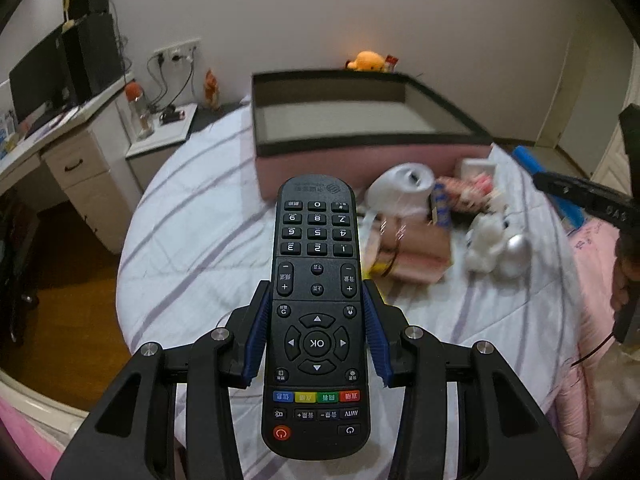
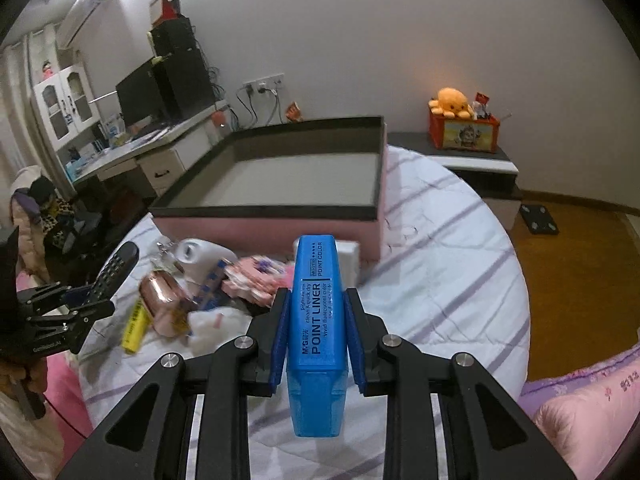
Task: Organize rigid objects
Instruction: 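Carry the remote and blue marker into the pink box and open both grippers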
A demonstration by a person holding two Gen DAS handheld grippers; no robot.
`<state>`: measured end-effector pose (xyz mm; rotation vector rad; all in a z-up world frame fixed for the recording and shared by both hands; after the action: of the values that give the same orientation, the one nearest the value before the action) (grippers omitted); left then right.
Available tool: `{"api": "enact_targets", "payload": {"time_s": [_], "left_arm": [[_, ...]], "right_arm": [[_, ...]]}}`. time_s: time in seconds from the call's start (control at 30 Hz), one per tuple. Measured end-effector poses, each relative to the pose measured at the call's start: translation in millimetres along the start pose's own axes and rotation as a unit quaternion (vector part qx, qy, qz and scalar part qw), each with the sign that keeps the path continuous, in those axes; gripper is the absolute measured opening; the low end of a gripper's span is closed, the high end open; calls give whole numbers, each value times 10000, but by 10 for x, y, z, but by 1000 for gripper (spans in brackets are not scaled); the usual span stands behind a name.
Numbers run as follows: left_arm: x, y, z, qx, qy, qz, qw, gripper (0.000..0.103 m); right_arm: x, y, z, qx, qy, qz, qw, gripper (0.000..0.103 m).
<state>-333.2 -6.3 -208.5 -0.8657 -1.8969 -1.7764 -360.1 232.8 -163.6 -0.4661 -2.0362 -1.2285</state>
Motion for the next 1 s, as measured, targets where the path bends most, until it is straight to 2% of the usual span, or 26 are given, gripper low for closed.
{"api": "enact_targets", "payload": {"time_s": [0.33, 0.5, 0.6, 0.8, 1.0], "left_arm": [[499, 107, 280, -143, -289, 361, 9988, 44], [845, 38, 429, -268, -456, 513, 9973, 44], [1019, -42, 462, -202, -472, 543, 9972, 44], [1384, -338, 506, -219, -497, 422, 9976, 44], [1603, -670, 497, -223, -538, 249, 9980, 44]], "right_arm": [[265, -148, -232, 207, 347, -33, 9992, 27], [486, -283, -241, 274, 483, -101, 9984, 27], [627, -381, -231, 290, 546, -139, 9980, 27], [871, -662, -219, 358, 676, -277, 9967, 27], [1044, -1049, -145, 319, 711, -550, 9954, 27]]}}
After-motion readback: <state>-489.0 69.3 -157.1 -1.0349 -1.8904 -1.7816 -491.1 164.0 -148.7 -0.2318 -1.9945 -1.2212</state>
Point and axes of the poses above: each gripper's, at about its wrist camera, not at the fingertips, and y roughly against the way its jaws point, z to its right, x to its top, the point moved 5 cm from there along -y, roughly the way its jaws point, and after that the axes turned 11 degrees about x, right-handed, at the moved point
